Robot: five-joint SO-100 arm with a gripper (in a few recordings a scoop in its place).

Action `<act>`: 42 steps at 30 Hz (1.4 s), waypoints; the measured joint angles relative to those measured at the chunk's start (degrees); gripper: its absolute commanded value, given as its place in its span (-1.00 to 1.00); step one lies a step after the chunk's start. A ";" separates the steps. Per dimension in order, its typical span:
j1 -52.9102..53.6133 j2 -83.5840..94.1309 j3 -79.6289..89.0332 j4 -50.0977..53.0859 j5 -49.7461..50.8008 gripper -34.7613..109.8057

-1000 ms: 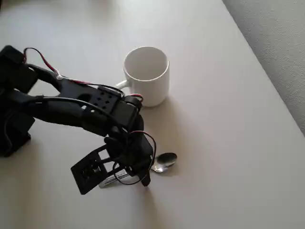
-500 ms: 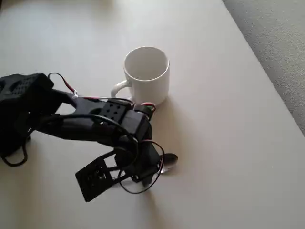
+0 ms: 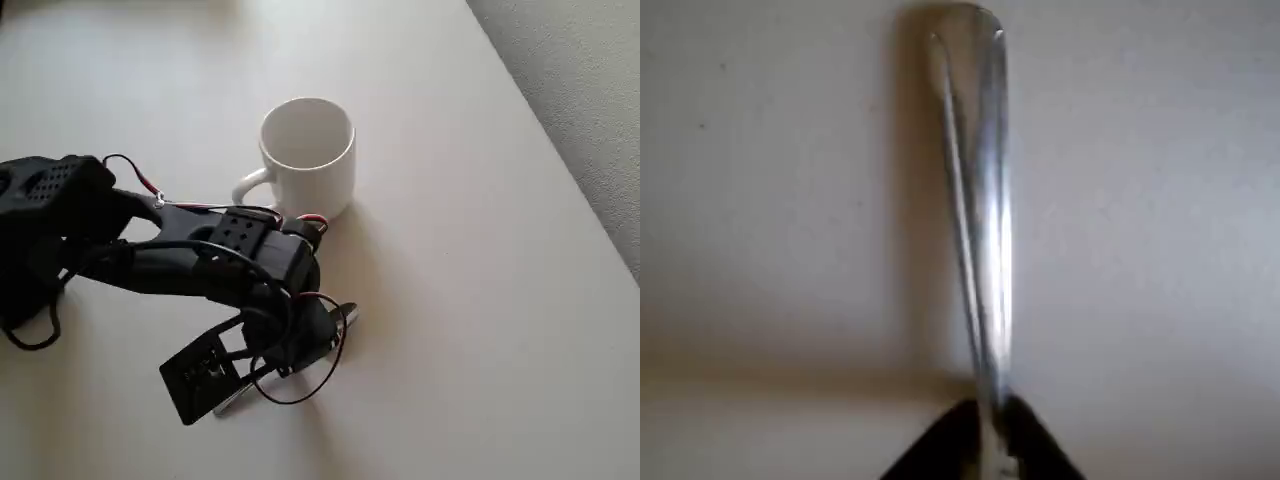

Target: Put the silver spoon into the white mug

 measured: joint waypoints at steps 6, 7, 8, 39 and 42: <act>0.00 0.00 0.00 0.00 -2.72 -0.54; 0.18 0.00 -0.18 0.00 -3.08 -0.54; 0.44 -0.09 -0.35 0.09 -3.43 -0.54; 2.55 0.53 -0.18 0.79 -8.17 -0.54; 2.55 0.53 -0.18 0.79 -8.17 -0.54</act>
